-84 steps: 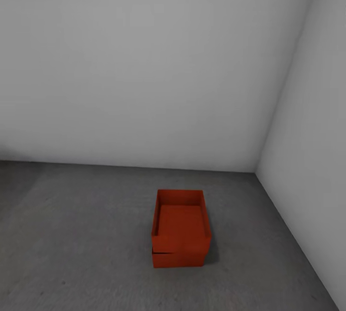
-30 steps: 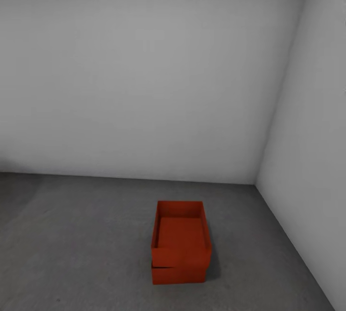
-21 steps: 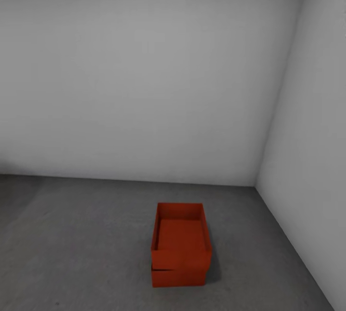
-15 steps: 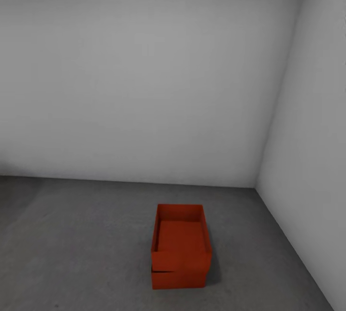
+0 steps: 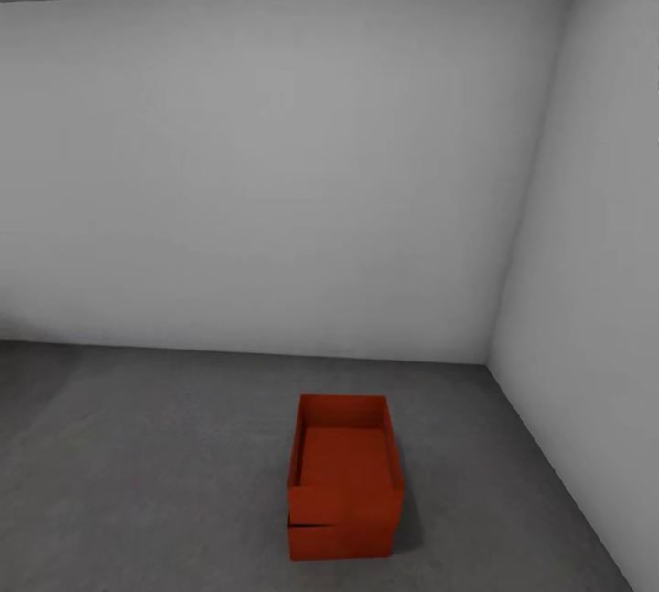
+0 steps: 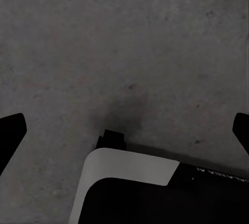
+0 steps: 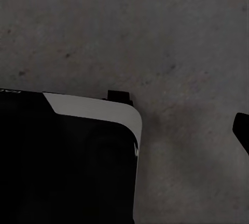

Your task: Move the two storage containers from the living room to the garage. In the garage, place one container on the floor and stack the other container on top of it (either order is fine).

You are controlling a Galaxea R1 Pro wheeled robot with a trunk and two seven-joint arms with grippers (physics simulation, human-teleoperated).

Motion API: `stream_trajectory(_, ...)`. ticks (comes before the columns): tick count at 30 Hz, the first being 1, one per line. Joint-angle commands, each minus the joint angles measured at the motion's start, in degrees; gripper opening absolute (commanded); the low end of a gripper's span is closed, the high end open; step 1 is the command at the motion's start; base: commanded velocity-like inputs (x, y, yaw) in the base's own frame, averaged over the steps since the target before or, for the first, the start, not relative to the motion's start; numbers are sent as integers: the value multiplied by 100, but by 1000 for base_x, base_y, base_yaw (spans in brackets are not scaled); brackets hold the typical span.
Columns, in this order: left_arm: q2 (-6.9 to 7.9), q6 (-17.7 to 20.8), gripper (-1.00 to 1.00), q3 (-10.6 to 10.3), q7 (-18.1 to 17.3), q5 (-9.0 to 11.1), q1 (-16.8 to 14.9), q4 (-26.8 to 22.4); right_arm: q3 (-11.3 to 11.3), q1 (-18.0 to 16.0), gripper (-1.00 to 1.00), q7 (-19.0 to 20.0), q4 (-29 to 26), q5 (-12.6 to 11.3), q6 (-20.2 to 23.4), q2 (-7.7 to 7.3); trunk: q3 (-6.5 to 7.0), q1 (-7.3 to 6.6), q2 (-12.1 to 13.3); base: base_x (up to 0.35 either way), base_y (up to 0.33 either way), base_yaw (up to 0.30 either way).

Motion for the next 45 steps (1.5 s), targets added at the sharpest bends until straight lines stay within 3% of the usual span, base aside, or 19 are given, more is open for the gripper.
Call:
stream_trajectory(1, 0, -5, 100, -20, -11, 44, -4, 3, 26, -8, 100, -26, 19, 36, -27, 2, 2, 0, -4, 0, 0, 0)
stream_trajectory(38, 0, -2, 100, -28, 1, 17, -4, 3, 6, -8, 100, -17, 13, 11, -53, -11, 58, 0, -4, 0, 0, 0)
stream_trajectory(45, 7, -5, 100, -28, 1, 26, -4, 3, 35, -8, 100, -24, 2, 117, -40, -50, 58, 0, -4, 0, 0, 0)
